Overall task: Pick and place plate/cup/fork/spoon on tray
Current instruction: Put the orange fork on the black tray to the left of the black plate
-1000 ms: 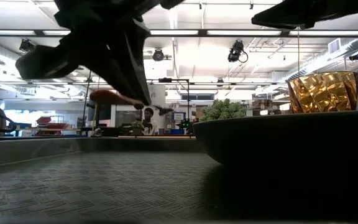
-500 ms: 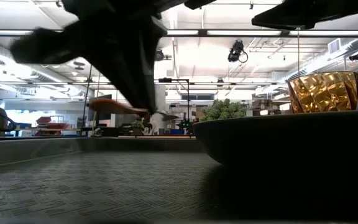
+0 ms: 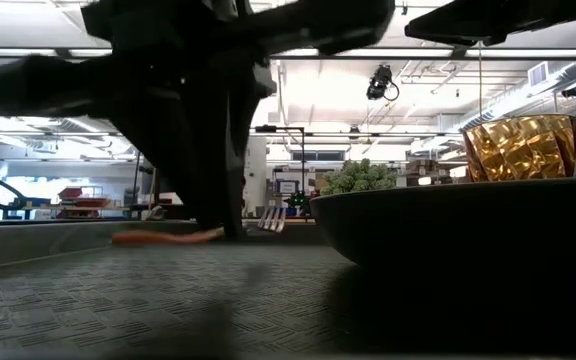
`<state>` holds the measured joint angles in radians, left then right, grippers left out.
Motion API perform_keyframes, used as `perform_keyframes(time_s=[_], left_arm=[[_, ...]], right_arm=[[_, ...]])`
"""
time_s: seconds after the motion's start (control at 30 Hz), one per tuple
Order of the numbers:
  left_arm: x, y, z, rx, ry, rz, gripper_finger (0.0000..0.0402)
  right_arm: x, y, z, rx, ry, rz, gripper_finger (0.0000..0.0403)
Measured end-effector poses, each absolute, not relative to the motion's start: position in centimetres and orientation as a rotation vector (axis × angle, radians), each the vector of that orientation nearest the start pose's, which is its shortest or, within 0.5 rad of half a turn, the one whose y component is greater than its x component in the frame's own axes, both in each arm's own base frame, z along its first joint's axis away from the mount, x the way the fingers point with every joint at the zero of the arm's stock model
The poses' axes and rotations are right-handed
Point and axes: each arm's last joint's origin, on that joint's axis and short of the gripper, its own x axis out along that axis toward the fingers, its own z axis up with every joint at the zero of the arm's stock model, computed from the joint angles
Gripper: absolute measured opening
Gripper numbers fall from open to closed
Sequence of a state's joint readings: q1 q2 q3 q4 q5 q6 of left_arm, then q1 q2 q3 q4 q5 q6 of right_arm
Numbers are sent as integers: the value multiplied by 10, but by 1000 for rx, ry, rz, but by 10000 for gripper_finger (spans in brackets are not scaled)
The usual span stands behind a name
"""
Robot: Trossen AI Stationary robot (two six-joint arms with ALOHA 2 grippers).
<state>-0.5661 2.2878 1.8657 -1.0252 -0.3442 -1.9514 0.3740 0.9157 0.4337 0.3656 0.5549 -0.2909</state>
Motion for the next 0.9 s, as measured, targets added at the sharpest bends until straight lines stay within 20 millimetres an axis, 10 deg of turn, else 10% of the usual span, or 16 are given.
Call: perform_keyframes(time_s=[0.9], left_arm=[[390,-231,161,-1033,871,1030,58]], right_arm=[[186,65,242,-342,121,-118,97]])
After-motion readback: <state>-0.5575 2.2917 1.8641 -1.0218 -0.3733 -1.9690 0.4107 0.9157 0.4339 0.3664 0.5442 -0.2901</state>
